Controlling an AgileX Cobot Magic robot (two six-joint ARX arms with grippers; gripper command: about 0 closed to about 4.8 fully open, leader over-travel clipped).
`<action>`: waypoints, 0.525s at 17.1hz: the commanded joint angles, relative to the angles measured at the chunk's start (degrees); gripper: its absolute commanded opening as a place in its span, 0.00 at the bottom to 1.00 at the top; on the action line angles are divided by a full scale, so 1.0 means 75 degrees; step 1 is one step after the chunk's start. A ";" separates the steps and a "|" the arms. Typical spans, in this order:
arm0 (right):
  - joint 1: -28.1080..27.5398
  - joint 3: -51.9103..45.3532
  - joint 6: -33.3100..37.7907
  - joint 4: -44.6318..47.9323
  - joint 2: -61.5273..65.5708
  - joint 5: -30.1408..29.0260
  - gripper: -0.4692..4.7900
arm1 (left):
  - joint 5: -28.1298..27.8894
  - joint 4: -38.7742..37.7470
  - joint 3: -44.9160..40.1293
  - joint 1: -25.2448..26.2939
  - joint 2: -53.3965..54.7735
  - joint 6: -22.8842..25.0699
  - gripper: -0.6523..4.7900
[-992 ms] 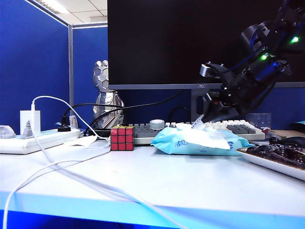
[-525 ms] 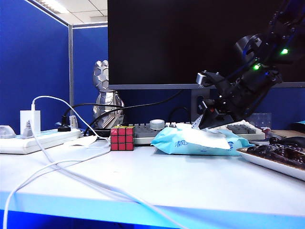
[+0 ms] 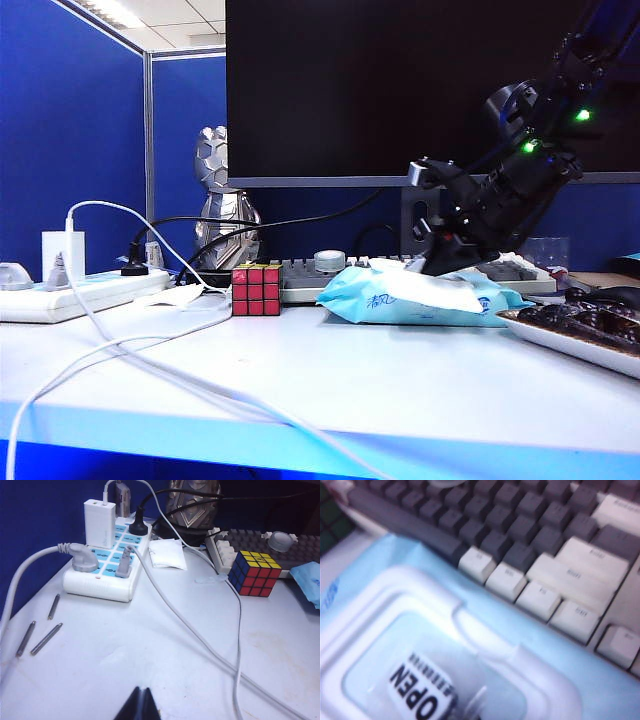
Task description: Pull out a wet wipe from the sky blue wet wipes packet and place it on the table.
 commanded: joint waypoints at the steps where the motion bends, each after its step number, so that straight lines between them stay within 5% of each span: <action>1: 0.0009 0.0035 -0.0073 0.0026 -0.0029 -0.0041 0.08 | 0.0032 -0.0087 -0.0009 0.0003 -0.0023 -0.0006 0.12; 9: 0.0006 0.0764 0.0300 0.0178 -0.0539 -0.0041 0.08 | 0.0035 -0.0090 -0.0009 0.0006 -0.0023 -0.0006 0.12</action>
